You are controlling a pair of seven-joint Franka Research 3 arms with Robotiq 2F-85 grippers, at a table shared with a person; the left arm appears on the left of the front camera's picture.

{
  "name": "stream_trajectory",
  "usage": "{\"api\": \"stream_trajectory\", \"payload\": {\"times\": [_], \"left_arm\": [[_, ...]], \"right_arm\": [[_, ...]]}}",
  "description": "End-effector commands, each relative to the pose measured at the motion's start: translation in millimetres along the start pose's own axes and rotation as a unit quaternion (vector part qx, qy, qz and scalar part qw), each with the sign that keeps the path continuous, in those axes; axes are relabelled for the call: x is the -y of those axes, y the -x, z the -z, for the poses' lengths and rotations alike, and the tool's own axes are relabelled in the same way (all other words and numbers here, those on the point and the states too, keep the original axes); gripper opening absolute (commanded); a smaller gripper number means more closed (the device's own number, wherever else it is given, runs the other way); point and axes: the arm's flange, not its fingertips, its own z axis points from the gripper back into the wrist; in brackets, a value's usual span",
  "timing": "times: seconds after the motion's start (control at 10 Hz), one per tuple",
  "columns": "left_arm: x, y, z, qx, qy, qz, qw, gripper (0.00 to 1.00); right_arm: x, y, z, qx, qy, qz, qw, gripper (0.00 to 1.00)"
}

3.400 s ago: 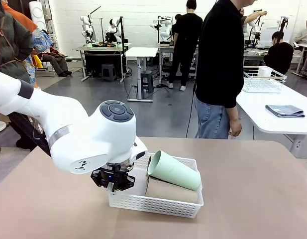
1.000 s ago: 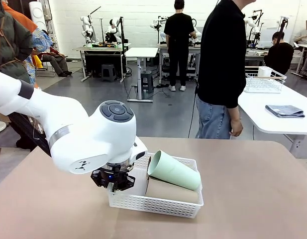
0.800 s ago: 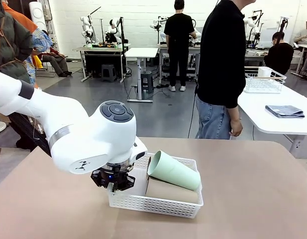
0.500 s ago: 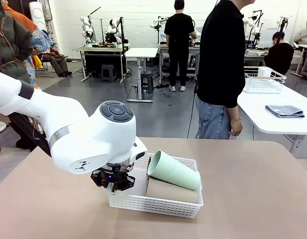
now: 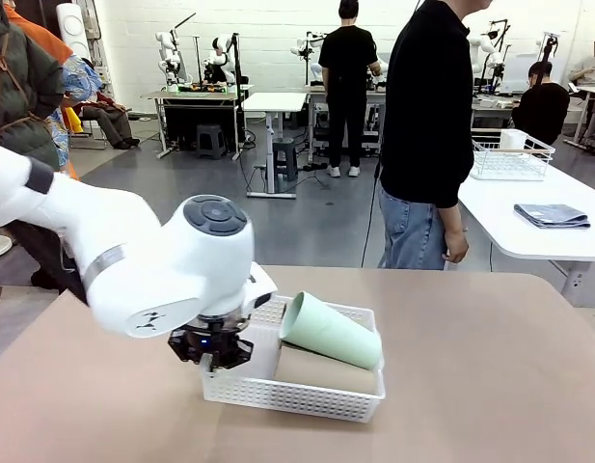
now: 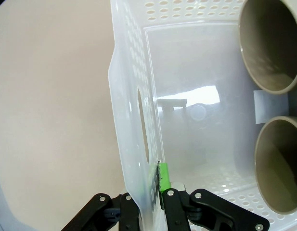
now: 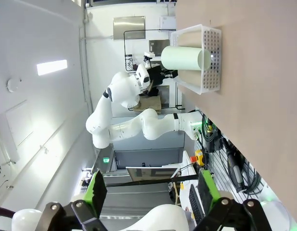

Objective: Clean and organize the cups into the basket.
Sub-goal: Move the Organizing basket back to the left side of the table.

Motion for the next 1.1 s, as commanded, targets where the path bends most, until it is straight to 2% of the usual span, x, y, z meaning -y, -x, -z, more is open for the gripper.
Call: {"api": "stream_trajectory", "payload": {"times": [0.0,0.2,0.4,0.6,0.7,1.0], "left_arm": [[-67,-2,2,0.003,-0.010,0.013,1.000,0.06],[-128,15,11,-0.002,-0.026,0.015,1.000,0.06],[-189,-3,14,0.005,-0.036,0.011,0.999,0.06],[-240,11,25,-0.003,-0.034,-0.006,0.999,0.06],[-258,0,30,-0.012,-0.048,0.008,0.999,0.06],[-298,3,47,-0.034,-0.062,0.021,0.997,0.06]], "right_arm": [[-3,0,-2,0.002,0.001,0.006,1.000,1.00],[-3,0,-2,0.002,0.001,0.006,1.000,1.00],[-3,0,-2,0.002,0.001,0.006,1.000,1.00],[-3,0,-2,0.002,0.001,0.006,1.000,1.00],[-3,0,-2,0.002,0.001,0.006,1.000,1.00],[-3,0,-2,0.002,0.001,0.006,1.000,1.00]]}}
